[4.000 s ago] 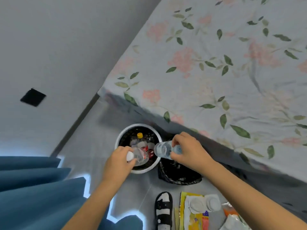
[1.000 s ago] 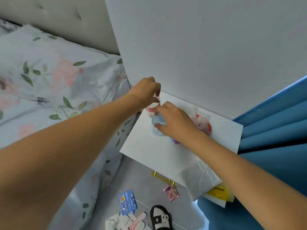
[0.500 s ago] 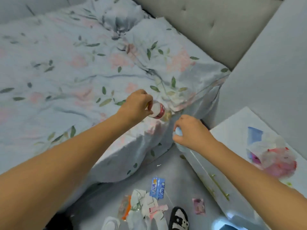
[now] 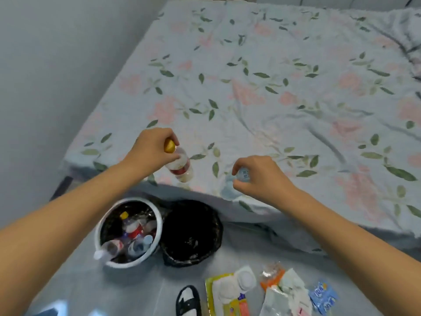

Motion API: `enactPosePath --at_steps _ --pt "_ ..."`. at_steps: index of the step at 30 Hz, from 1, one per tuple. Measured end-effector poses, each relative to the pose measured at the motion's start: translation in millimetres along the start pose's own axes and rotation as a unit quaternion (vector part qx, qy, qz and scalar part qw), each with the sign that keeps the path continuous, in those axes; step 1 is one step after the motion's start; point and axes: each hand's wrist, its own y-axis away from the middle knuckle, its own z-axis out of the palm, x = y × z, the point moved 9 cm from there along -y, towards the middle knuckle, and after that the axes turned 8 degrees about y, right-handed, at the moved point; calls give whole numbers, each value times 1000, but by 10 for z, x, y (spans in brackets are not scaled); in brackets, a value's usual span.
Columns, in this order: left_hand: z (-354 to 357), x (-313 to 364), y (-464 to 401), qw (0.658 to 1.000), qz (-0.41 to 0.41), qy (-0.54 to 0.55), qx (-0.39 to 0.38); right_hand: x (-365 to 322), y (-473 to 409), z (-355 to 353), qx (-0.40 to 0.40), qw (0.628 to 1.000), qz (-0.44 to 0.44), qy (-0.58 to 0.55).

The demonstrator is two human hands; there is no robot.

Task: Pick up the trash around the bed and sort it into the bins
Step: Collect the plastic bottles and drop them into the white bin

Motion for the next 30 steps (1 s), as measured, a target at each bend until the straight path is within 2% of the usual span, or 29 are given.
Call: enactPosePath --at_steps 6,12,17,22,27,30 --pt "-543 -2026 978 989 -139 33 32 -1618 -803 1086 -78 992 -100 7" --pt "-309 -3303 1689 969 -238 55 44 -2487 -1141 2193 -153 977 -142 36" --pt "190 -3976 1990 948 -298 82 73 -2650 -1237 3079 -216 964 -141 61" --pt "599 -4307 1868 945 -303 66 105 -2561 -1341 3742 -241 955 -144 92" --pt "1095 -4682 1782 931 -358 46 47 -2343 -1405 4204 -283 942 -146 108" --pt "1233 -4809 1717 936 -348 42 38 -2198 -1362 4447 -328 925 -148 123"
